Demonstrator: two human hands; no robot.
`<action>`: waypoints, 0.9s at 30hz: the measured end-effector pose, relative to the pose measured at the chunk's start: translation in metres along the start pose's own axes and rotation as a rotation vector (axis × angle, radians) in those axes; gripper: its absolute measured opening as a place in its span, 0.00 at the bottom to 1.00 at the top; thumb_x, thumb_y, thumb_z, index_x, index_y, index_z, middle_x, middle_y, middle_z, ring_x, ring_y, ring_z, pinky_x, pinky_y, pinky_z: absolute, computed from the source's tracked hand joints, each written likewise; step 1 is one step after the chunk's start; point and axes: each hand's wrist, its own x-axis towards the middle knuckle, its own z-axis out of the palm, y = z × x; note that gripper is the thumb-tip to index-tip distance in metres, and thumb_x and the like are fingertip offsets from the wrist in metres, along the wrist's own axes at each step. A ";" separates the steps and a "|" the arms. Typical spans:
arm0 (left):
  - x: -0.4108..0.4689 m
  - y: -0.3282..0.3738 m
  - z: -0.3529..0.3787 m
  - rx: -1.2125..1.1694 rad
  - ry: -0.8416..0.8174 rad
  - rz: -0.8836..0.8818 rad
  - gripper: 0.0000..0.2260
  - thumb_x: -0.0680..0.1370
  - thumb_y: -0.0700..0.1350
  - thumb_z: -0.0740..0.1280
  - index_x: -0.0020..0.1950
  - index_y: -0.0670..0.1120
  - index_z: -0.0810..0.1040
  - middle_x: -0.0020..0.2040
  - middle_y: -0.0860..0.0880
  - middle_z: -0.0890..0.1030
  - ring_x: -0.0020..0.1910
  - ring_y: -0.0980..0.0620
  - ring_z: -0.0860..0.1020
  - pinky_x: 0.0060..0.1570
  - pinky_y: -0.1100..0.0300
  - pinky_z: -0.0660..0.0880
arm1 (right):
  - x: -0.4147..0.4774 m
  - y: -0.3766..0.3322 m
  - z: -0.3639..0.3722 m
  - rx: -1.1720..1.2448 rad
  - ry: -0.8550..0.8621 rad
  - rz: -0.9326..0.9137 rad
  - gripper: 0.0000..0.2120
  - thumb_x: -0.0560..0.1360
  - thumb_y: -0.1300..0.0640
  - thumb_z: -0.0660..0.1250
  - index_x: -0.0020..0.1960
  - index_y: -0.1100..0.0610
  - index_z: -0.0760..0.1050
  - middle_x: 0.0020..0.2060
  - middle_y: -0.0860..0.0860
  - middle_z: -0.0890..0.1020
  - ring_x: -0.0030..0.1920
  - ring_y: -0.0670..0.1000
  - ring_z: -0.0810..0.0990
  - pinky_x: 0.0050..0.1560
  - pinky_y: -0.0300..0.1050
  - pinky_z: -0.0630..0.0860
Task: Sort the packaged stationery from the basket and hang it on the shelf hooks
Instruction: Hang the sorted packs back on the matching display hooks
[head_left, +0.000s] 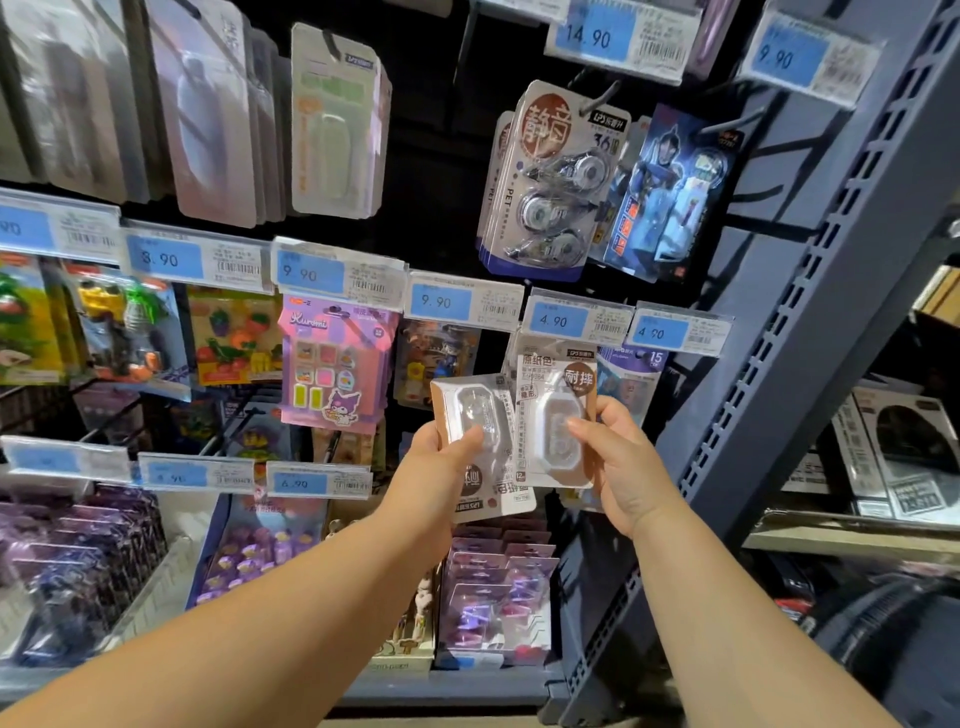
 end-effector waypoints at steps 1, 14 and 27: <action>0.000 0.000 0.000 0.001 0.005 0.004 0.10 0.79 0.53 0.66 0.60 0.55 0.73 0.56 0.47 0.80 0.52 0.43 0.76 0.46 0.49 0.74 | 0.000 0.000 0.000 -0.010 0.016 -0.008 0.04 0.78 0.62 0.64 0.49 0.53 0.74 0.41 0.51 0.83 0.39 0.51 0.82 0.33 0.43 0.78; -0.007 0.004 -0.005 0.006 0.085 0.044 0.10 0.81 0.52 0.62 0.61 0.51 0.72 0.56 0.48 0.79 0.51 0.47 0.78 0.48 0.52 0.77 | 0.007 0.003 0.004 -0.043 0.078 -0.039 0.03 0.78 0.62 0.64 0.51 0.57 0.74 0.40 0.50 0.83 0.39 0.48 0.83 0.35 0.40 0.78; -0.020 0.017 0.000 0.031 0.148 0.089 0.10 0.83 0.52 0.58 0.62 0.49 0.69 0.43 0.52 0.72 0.35 0.54 0.70 0.28 0.62 0.63 | 0.014 0.005 0.010 -0.104 0.087 -0.039 0.05 0.79 0.61 0.63 0.53 0.54 0.72 0.46 0.52 0.82 0.44 0.49 0.83 0.41 0.42 0.78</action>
